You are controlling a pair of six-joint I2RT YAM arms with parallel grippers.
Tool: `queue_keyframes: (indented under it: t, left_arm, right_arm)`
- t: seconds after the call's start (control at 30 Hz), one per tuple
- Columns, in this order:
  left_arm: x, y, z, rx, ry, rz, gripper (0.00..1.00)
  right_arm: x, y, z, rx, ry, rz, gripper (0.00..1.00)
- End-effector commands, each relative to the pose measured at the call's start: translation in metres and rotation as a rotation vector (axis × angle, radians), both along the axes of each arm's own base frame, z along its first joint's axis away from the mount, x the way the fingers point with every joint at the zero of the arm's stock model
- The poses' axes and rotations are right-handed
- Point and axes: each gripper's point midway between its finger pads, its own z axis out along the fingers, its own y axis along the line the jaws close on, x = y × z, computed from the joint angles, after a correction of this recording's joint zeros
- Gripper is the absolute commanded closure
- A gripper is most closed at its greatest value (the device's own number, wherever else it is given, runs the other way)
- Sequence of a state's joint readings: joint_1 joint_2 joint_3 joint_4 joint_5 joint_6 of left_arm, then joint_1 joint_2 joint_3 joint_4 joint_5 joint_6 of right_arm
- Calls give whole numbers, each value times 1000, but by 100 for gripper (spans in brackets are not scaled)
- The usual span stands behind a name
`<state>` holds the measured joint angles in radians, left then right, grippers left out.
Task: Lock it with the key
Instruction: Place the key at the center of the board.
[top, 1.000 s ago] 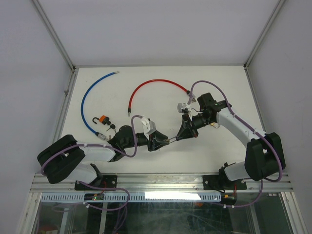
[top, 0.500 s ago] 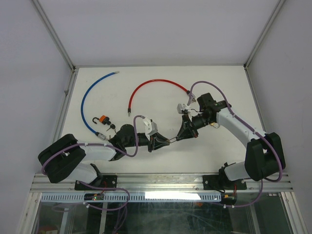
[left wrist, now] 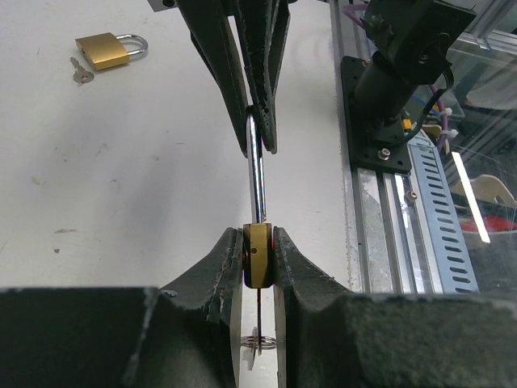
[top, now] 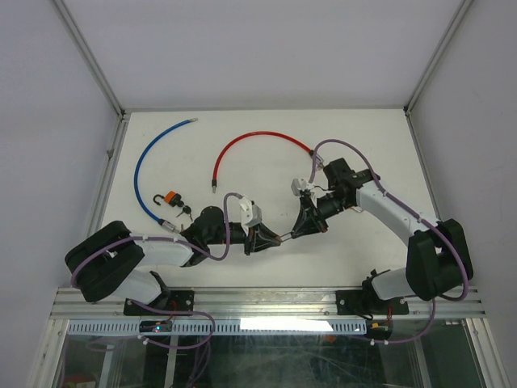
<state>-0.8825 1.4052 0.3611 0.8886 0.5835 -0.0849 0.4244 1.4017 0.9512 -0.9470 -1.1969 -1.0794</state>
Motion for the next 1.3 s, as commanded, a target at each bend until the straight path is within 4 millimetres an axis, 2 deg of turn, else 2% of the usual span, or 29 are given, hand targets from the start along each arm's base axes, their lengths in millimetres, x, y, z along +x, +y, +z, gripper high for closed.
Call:
queue_keyframes:
  t: [0.0, 0.4, 0.43, 0.7, 0.97, 1.17, 1.27]
  left_arm:
    - [-1, -10, 36, -120, -123, -43, 100]
    - [16, -6, 52, -185, -187, 28, 100]
    - [18, -7, 45, -172, -176, 33, 100]
    - [25, -7, 35, -161, -199, 18, 100]
    - [42, -1, 36, -180, -221, 54, 100]
    - [60, 5, 21, -171, -240, 99, 100]
    - [63, 9, 12, -170, -239, 113, 100]
  right_arm:
    - [-13, 17, 15, 123, -31, 80, 100]
    - [-14, 29, -6, 63, -67, 83, 100]
    - [-13, 30, -9, 55, -72, 81, 100]
    - [-8, 39, -30, -27, -107, 63, 100]
    - [-23, 48, -51, -105, -102, 127, 100]
    - [-28, 54, -69, -182, -68, 143, 100]
    - [-31, 58, -74, -208, -55, 149, 100]
